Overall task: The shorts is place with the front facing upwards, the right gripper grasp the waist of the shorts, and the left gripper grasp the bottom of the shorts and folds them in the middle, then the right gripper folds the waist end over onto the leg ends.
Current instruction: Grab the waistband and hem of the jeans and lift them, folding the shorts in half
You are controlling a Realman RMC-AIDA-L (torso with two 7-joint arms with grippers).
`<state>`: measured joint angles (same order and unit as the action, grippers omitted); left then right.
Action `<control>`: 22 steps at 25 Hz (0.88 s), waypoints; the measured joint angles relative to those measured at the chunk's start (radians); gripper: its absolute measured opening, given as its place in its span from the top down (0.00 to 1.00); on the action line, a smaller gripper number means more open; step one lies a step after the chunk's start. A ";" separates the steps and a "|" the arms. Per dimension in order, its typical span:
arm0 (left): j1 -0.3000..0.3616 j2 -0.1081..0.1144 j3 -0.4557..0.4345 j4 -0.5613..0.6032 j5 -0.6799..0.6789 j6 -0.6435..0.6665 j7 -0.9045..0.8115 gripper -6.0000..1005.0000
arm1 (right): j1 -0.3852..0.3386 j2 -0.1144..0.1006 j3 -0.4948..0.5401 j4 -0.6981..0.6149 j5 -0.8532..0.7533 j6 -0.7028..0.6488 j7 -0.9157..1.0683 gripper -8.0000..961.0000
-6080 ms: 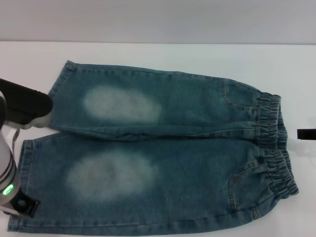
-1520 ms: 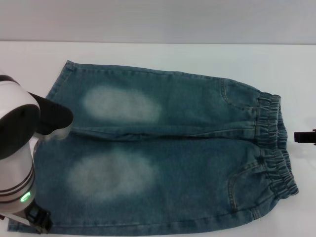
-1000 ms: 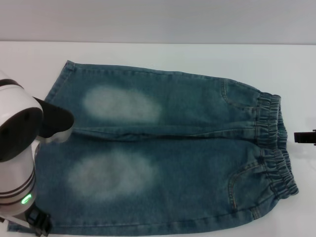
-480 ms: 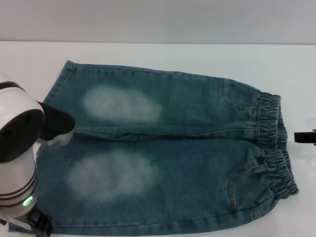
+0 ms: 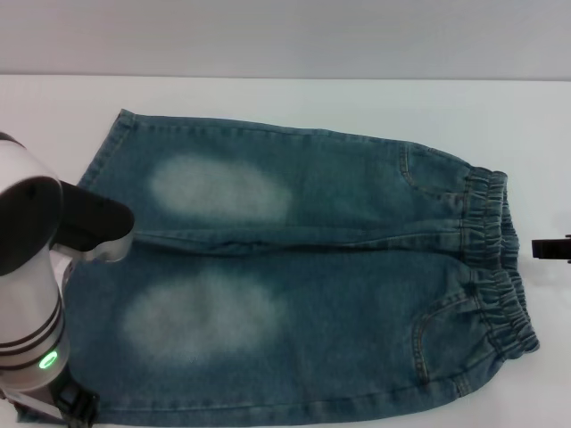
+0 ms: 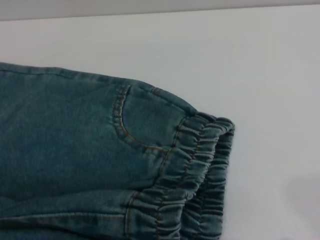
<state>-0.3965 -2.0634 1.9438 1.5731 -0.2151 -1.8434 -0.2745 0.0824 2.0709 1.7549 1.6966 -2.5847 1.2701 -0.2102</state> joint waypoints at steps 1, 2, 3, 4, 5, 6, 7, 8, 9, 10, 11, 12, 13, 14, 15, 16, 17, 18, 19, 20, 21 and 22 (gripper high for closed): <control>0.000 0.000 0.000 0.001 -0.001 -0.001 0.000 0.25 | 0.000 0.000 0.000 0.000 0.000 0.000 0.000 0.40; -0.002 0.000 0.001 0.003 -0.001 -0.004 -0.001 0.28 | -0.001 0.000 0.000 0.000 0.000 0.000 0.000 0.40; -0.003 0.000 0.002 0.004 0.002 -0.007 -0.001 0.31 | -0.001 0.000 0.000 0.000 0.000 0.000 0.000 0.40; -0.007 -0.001 0.004 0.005 0.004 -0.009 -0.002 0.34 | -0.001 0.000 0.000 0.000 0.000 0.000 0.000 0.40; -0.009 -0.002 0.005 0.006 0.006 -0.010 -0.003 0.37 | -0.001 0.000 0.000 0.000 0.000 0.000 0.000 0.40; -0.012 -0.003 0.006 0.006 0.007 -0.011 -0.003 0.40 | -0.001 0.000 0.000 0.000 0.000 0.000 0.000 0.40; -0.014 -0.003 0.007 0.010 0.009 -0.014 -0.004 0.43 | -0.002 0.000 0.000 0.000 0.000 0.000 0.000 0.40; -0.015 -0.003 0.007 0.015 0.010 -0.018 -0.006 0.47 | -0.002 0.000 0.000 0.000 0.000 0.000 0.000 0.40; -0.017 -0.003 0.007 0.022 0.012 -0.022 -0.007 0.51 | -0.003 0.000 0.000 0.000 0.000 0.001 0.000 0.40; -0.018 -0.002 0.007 0.031 0.016 -0.026 -0.008 0.55 | -0.003 0.000 0.000 0.000 0.000 0.001 0.000 0.40; -0.020 -0.002 0.007 0.039 0.019 -0.030 -0.010 0.59 | -0.003 0.000 0.000 0.000 0.000 0.001 0.000 0.40; -0.020 -0.002 0.007 0.043 0.020 -0.032 -0.010 0.63 | -0.003 0.000 0.000 0.000 0.000 0.001 0.000 0.40; -0.020 -0.002 0.007 0.047 0.022 -0.033 -0.011 0.67 | -0.003 0.000 0.000 0.000 0.000 0.001 0.000 0.40; -0.021 -0.002 0.007 0.047 0.022 -0.034 -0.011 0.71 | -0.003 0.000 0.000 0.000 0.000 0.001 0.000 0.40; -0.021 -0.002 0.007 0.047 0.022 -0.034 -0.010 0.76 | -0.003 0.000 0.000 -0.001 0.000 0.001 0.000 0.40; -0.021 -0.002 0.007 0.047 0.022 -0.034 -0.010 0.80 | -0.003 0.000 0.000 -0.001 0.000 0.001 0.000 0.40; -0.021 -0.002 0.006 0.048 0.022 -0.035 -0.011 0.85 | -0.003 0.000 0.000 -0.001 0.000 0.001 0.000 0.40; -0.021 -0.002 0.002 0.050 0.023 -0.037 -0.013 0.90 | -0.003 0.000 0.000 -0.001 -0.001 0.002 0.000 0.40; -0.021 -0.002 -0.002 0.053 0.023 -0.038 -0.015 0.90 | -0.003 0.000 0.000 -0.001 -0.001 0.002 0.000 0.40; -0.021 -0.001 -0.008 0.057 0.024 -0.039 -0.020 0.91 | -0.003 0.000 0.000 -0.002 -0.001 0.002 0.000 0.40; -0.020 -0.001 -0.015 0.062 0.024 -0.040 -0.026 0.92 | -0.003 0.000 0.000 -0.002 -0.001 0.002 0.000 0.40; -0.018 0.000 -0.019 0.065 0.024 -0.042 -0.030 0.93 | -0.003 0.000 0.000 -0.002 -0.001 0.002 0.000 0.40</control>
<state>-0.4146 -2.0633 1.9243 1.6384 -0.1911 -1.8849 -0.3041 0.0797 2.0709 1.7549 1.6942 -2.5858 1.2717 -0.2106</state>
